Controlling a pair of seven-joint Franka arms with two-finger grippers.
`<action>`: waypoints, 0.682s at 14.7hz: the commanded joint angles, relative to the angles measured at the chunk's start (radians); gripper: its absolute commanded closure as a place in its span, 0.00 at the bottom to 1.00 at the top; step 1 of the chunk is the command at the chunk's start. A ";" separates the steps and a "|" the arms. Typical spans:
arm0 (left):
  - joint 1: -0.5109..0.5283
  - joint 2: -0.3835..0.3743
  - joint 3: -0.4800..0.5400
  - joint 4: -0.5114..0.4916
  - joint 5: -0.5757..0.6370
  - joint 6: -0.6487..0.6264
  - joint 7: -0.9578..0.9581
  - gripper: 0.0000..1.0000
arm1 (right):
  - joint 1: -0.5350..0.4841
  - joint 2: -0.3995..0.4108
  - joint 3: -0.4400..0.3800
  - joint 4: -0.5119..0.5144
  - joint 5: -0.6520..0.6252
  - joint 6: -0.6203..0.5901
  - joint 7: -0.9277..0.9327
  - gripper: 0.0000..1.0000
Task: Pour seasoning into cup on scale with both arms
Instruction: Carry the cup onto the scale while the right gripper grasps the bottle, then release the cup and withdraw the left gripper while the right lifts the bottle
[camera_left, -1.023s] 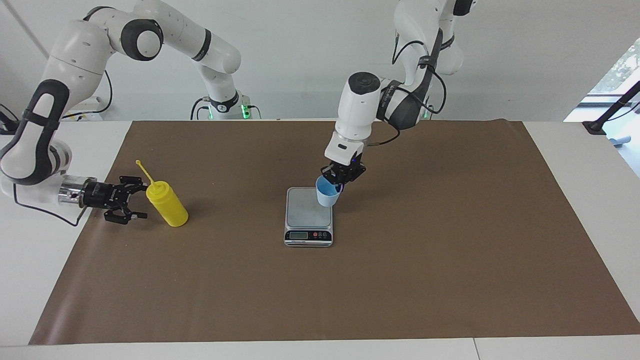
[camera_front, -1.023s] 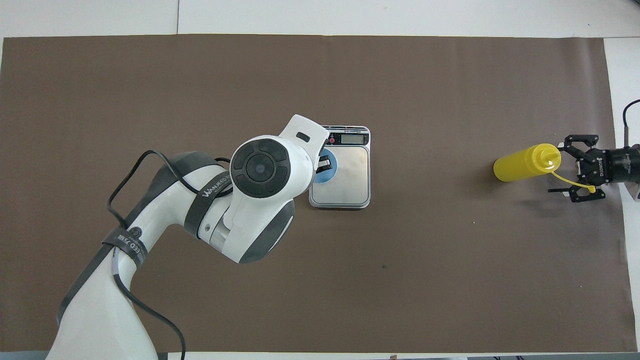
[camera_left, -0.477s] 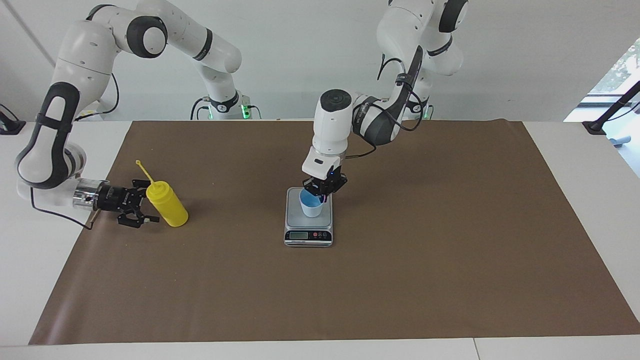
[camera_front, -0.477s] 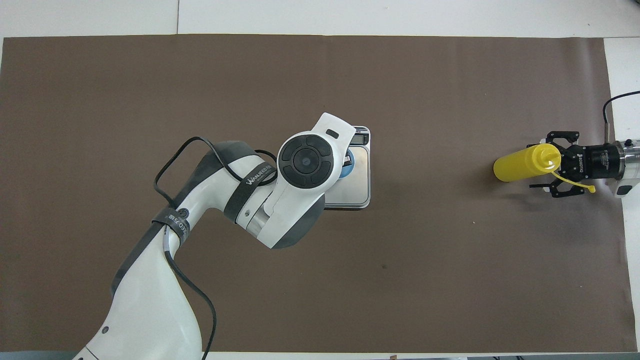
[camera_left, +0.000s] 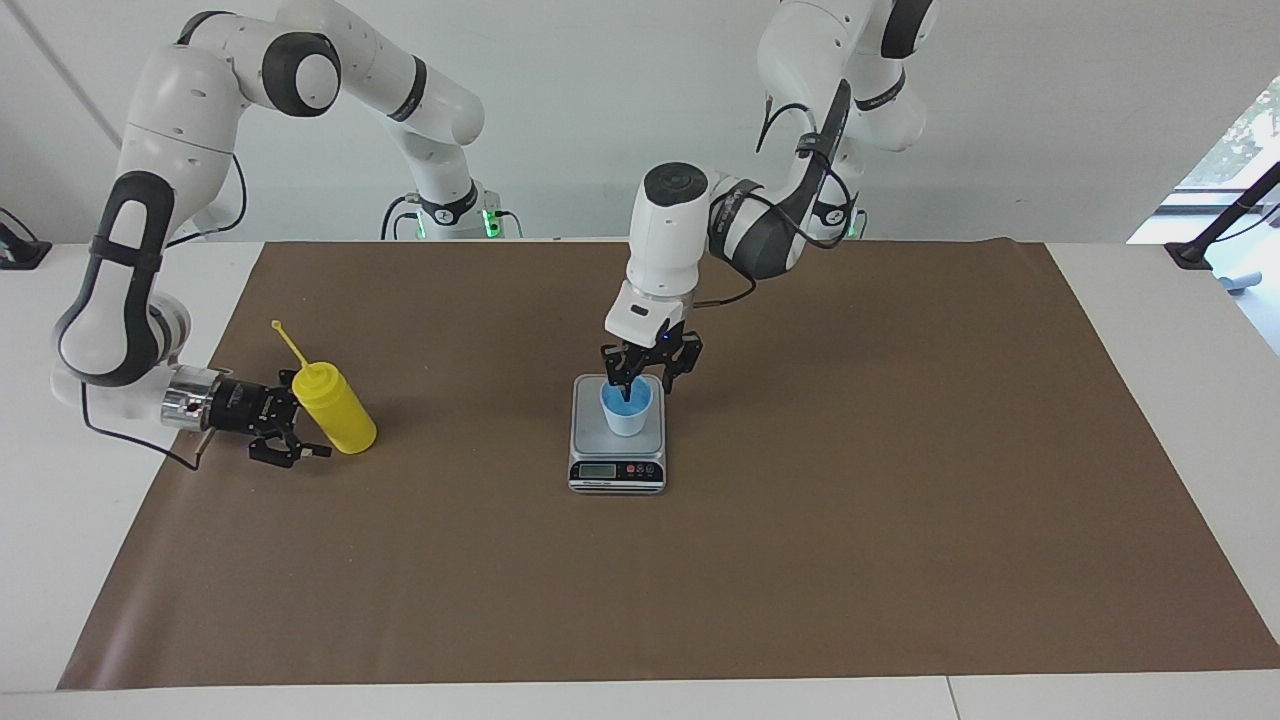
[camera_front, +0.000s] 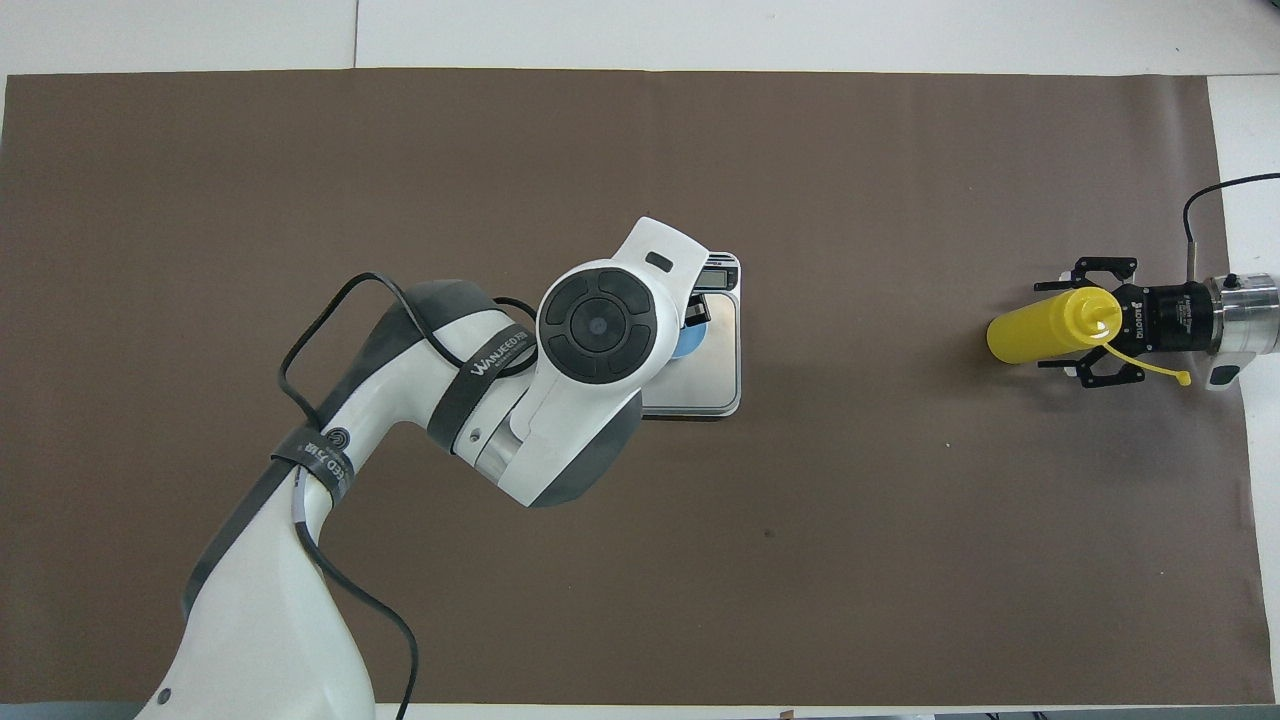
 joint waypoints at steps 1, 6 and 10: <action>0.039 -0.114 0.004 -0.062 0.024 -0.102 0.000 0.00 | 0.009 -0.030 0.002 -0.042 0.028 0.031 -0.017 0.00; 0.177 -0.283 0.004 -0.272 0.024 -0.116 0.260 0.00 | 0.034 -0.033 0.002 -0.045 0.038 0.049 -0.014 0.21; 0.339 -0.346 0.004 -0.319 0.013 -0.140 0.510 0.00 | 0.034 -0.033 0.002 -0.044 0.038 0.054 -0.001 1.00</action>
